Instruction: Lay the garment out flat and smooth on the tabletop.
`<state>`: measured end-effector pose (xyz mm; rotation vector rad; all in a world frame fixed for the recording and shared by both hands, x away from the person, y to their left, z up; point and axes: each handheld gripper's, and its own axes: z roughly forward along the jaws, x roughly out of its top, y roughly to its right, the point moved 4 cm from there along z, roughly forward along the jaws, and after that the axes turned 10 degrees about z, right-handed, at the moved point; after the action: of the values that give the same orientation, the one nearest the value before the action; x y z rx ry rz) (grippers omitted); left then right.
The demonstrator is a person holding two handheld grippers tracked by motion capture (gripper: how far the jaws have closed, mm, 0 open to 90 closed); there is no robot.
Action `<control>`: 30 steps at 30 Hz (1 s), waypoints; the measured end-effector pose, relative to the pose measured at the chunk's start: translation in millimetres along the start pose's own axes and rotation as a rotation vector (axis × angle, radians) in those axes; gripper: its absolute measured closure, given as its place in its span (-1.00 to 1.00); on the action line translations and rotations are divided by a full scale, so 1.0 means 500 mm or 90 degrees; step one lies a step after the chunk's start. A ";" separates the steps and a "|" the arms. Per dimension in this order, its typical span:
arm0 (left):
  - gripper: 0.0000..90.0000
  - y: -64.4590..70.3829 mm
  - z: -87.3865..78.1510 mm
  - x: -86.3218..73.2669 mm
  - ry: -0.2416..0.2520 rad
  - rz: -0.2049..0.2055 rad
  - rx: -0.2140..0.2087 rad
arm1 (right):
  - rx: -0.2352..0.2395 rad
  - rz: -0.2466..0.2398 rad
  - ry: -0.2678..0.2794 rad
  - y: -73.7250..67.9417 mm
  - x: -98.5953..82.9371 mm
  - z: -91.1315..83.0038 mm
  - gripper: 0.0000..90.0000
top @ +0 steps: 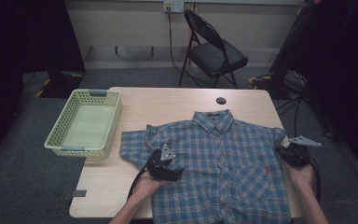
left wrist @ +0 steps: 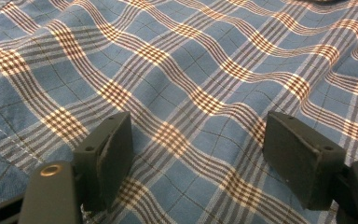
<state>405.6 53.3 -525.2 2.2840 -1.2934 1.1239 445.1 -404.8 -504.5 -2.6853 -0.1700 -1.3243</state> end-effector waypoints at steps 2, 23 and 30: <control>-0.47 0.000 0.000 0.000 0.000 0.000 0.000 | 0.001 0.002 0.019 -0.008 0.008 -0.013 0.93; -0.47 0.000 0.000 0.000 0.000 -0.001 -0.001 | 0.138 -0.109 0.065 -0.231 0.037 -0.063 0.93; -0.47 0.000 0.000 0.000 0.000 0.000 -0.001 | 0.208 -0.168 0.000 -0.307 -0.010 -0.024 0.74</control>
<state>405.6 53.3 -525.2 2.2832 -1.2931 1.1221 407.5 -256.2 -489.2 -2.4460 -0.6974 -1.2327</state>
